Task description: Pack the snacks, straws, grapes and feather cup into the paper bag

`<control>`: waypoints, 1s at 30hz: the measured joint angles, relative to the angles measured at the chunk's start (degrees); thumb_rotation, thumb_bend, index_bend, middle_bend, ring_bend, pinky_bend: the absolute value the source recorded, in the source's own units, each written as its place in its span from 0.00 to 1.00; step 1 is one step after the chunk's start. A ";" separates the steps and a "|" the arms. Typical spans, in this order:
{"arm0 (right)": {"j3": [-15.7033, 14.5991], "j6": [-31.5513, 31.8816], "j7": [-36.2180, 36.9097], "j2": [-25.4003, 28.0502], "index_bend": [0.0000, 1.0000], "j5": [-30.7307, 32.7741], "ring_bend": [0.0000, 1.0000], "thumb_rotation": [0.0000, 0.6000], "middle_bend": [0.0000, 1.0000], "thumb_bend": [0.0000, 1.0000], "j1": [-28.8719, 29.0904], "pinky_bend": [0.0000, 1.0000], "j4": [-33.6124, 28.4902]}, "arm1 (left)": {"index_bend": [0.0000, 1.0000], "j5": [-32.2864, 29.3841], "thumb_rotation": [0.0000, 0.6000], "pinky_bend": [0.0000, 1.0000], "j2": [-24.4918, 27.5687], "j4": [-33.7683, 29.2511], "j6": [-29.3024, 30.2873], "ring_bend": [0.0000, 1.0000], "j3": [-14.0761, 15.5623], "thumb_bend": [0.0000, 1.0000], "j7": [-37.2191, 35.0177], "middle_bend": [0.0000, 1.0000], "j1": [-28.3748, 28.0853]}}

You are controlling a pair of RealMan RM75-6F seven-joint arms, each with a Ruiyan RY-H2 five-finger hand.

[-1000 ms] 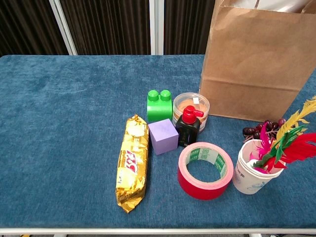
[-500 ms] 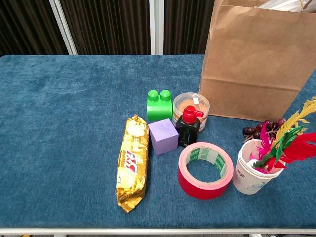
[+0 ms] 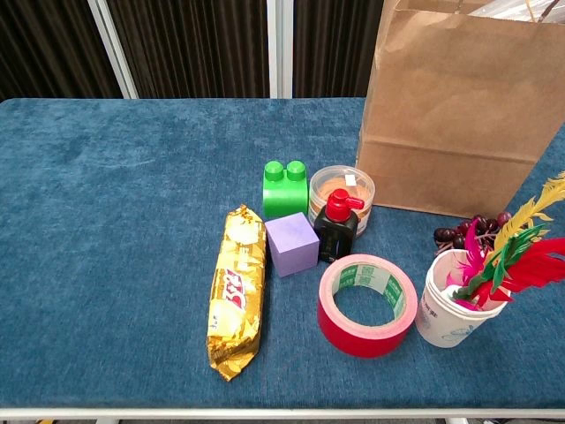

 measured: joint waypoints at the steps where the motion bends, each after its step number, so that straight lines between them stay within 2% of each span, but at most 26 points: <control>1: 0.27 0.25 0.44 0.36 0.08 0.03 0.03 1.00 0.20 0.00 0.01 0.04 -0.49 | 0.10 0.03 1.00 0.14 0.04 -0.09 0.07 0.00 -0.02 0.07 0.04 0.09 0.00; 8: 2.95 1.72 1.72 2.15 0.08 0.44 0.03 1.00 0.21 0.00 1.30 0.04 -3.51 | 0.10 0.05 1.00 0.14 0.14 -0.54 0.03 0.00 -0.21 0.07 0.31 0.09 -0.20; 14: 3.52 2.17 3.67 0.51 0.08 -1.64 0.05 1.00 0.24 0.00 2.82 0.06 -6.35 | 0.10 0.40 1.00 0.14 0.17 -1.01 0.14 0.00 -0.15 0.07 0.99 0.09 -0.31; 22: 2.57 0.97 6.85 -3.00 0.10 -2.90 0.07 1.00 0.26 0.00 4.42 0.08 -11.45 | 0.10 0.13 1.00 0.14 0.61 -2.03 0.70 0.00 -0.39 0.07 1.82 0.09 -0.11; 30: -2.29 -4.34 16.17 -0.69 0.10 -6.54 0.08 1.00 0.26 0.00 2.21 0.09 -15.97 | 0.10 -0.07 1.00 0.14 0.69 -1.96 0.47 0.00 -0.40 0.07 1.81 0.09 -0.13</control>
